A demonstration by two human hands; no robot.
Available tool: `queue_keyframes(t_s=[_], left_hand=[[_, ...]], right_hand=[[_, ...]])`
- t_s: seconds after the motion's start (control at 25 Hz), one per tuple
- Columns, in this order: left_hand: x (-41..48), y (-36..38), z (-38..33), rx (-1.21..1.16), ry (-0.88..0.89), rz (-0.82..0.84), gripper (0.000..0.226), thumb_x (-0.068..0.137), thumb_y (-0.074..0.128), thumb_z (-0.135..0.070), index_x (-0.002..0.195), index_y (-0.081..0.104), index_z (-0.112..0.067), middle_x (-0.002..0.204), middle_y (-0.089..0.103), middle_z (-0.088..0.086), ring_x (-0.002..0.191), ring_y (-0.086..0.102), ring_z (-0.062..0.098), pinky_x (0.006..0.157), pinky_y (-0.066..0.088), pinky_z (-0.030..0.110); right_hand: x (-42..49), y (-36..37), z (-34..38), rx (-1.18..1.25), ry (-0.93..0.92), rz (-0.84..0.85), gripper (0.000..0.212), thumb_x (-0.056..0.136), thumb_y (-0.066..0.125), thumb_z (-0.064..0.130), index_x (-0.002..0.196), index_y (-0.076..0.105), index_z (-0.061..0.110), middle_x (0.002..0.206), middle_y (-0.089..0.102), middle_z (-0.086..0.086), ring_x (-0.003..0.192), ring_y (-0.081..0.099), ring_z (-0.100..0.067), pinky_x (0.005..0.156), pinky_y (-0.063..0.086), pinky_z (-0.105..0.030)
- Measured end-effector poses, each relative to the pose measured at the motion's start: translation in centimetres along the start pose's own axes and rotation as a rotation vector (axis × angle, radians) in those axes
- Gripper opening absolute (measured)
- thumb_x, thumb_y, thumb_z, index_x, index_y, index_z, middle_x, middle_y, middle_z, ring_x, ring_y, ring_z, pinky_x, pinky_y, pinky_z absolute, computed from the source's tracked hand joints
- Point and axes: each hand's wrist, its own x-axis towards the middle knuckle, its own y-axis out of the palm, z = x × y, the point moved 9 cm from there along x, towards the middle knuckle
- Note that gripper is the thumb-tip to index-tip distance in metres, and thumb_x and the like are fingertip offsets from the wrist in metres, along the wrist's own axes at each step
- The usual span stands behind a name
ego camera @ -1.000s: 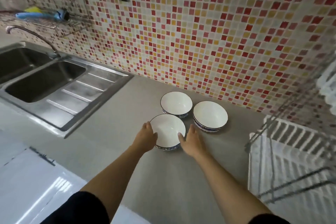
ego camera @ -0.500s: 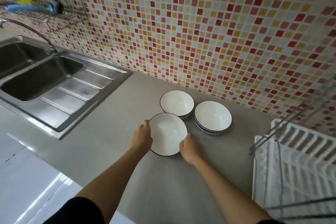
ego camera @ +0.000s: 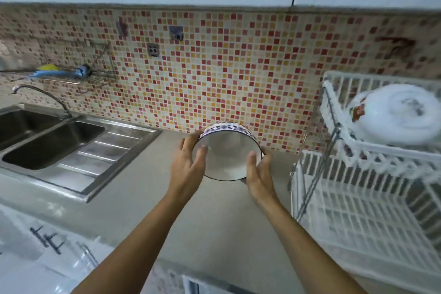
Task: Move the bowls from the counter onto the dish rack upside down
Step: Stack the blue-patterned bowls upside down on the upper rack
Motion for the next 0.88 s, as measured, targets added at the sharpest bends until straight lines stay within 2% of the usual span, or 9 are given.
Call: queue_keyframes(t_s=[0.08, 0.2, 0.28, 0.36, 0.48, 0.56, 0.68, 0.8, 0.88], left_hand=[[-2.1, -0.9, -4.0, -0.205, 0.058, -0.018, 0.023, 0.089, 0.037, -0.047, 0.107, 0.051, -0.044, 0.12, 0.056, -0.003, 0.1, 0.053, -0.007, 0.084, 0.042, 0.011], [-4.1, -1.9, -9.0, -0.421, 0.134, -0.052, 0.018, 0.085, 0.034, -0.056, 0.092, 0.051, -0.051, 0.108, 0.06, -0.005, 0.103, 0.057, 0.017, 0.09, 0.05, 0.043], [-4.6, -2.1, -12.3, -0.517, 0.181, -0.038, 0.013, 0.083, 0.037, -0.056, 0.089, 0.049, -0.056, 0.104, 0.058, -0.014, 0.107, 0.056, 0.026, 0.095, 0.048, 0.056], [-5.0, -1.9, -15.7, -0.588, 0.28, 0.001, 0.011, 0.082, 0.043, -0.055, 0.09, 0.049, -0.06, 0.113, 0.054, -0.007, 0.117, 0.053, 0.03, 0.1, 0.046, 0.054], [-5.9, 0.1, -21.4, -0.66, 0.442, 0.127, 0.015, 0.081, 0.048, -0.051, 0.093, 0.048, -0.062, 0.123, 0.049, -0.002, 0.122, 0.052, 0.018, 0.096, 0.05, 0.029], [-6.3, 2.6, -24.7, -0.663, 0.492, 0.22, 0.019, 0.081, 0.045, -0.046, 0.096, 0.046, -0.058, 0.125, 0.048, -0.006, 0.117, 0.055, 0.003, 0.088, 0.05, 0.015], [-6.8, 7.3, -28.8, -0.623, 0.525, 0.34, 0.019, 0.083, 0.047, -0.046, 0.101, 0.048, -0.051, 0.13, 0.053, -0.007, 0.12, 0.055, 0.003, 0.095, 0.049, 0.025], [-6.8, 13.3, -33.7, -0.356, 0.558, 0.401, 0.052, 0.081, 0.045, -0.059, 0.126, 0.042, -0.034, 0.126, 0.054, -0.02, 0.113, 0.056, -0.002, 0.096, 0.046, 0.028], [-7.0, 17.0, -37.3, -0.17, 0.607, 0.398, 0.063, 0.086, 0.044, -0.058, 0.14, 0.036, -0.026, 0.132, 0.053, -0.014, 0.116, 0.05, 0.001, 0.099, 0.042, 0.028]], right_hand=[[-2.1, -3.0, 2.6, 0.12, -0.02, -0.086, 0.057, 0.057, 0.026, 0.096, 0.099, 0.033, 0.059, 0.113, 0.051, 0.009, 0.113, 0.053, -0.022, 0.098, 0.045, -0.056], [-5.7, -6.9, 8.6, 0.215, -0.124, -0.118, 0.037, 0.066, 0.039, 0.083, 0.09, 0.038, 0.055, 0.094, 0.054, 0.0, 0.092, 0.057, -0.03, 0.093, 0.049, -0.057], [-7.2, -9.3, 11.7, 0.29, -0.203, -0.063, 0.031, 0.071, 0.053, 0.062, 0.094, 0.04, 0.046, 0.098, 0.062, 0.004, 0.095, 0.062, -0.024, 0.092, 0.051, -0.045], [-8.2, -11.1, 13.8, 0.292, -0.262, 0.03, 0.049, 0.064, 0.062, 0.059, 0.107, 0.041, 0.047, 0.11, 0.063, 0.012, 0.097, 0.064, -0.007, 0.089, 0.05, -0.031], [-9.1, -15.6, 16.2, 0.184, -0.339, 0.069, 0.09, 0.052, 0.07, 0.077, 0.131, 0.038, 0.048, 0.132, 0.056, 0.012, 0.119, 0.058, -0.007, 0.098, 0.048, -0.028], [-9.3, -19.9, 17.1, 0.132, -0.362, 0.041, 0.087, 0.043, 0.07, 0.082, 0.121, 0.045, 0.053, 0.122, 0.062, 0.021, 0.117, 0.059, -0.003, 0.096, 0.049, -0.022], [-9.3, -26.9, 17.8, 0.044, -0.36, -0.037, 0.095, 0.034, 0.072, 0.083, 0.119, 0.045, 0.049, 0.115, 0.066, 0.022, 0.11, 0.062, 0.0, 0.093, 0.05, -0.021], [-9.6, -34.9, 18.8, -0.092, -0.413, -0.176, 0.113, 0.035, 0.07, 0.084, 0.131, 0.04, 0.033, 0.119, 0.059, 0.018, 0.102, 0.062, 0.012, 0.08, 0.05, -0.009], [-9.1, -39.7, 19.2, -0.187, -0.441, -0.225, 0.125, 0.038, 0.072, 0.081, 0.142, 0.031, 0.025, 0.126, 0.055, 0.012, 0.108, 0.059, 0.009, 0.084, 0.051, -0.011]])
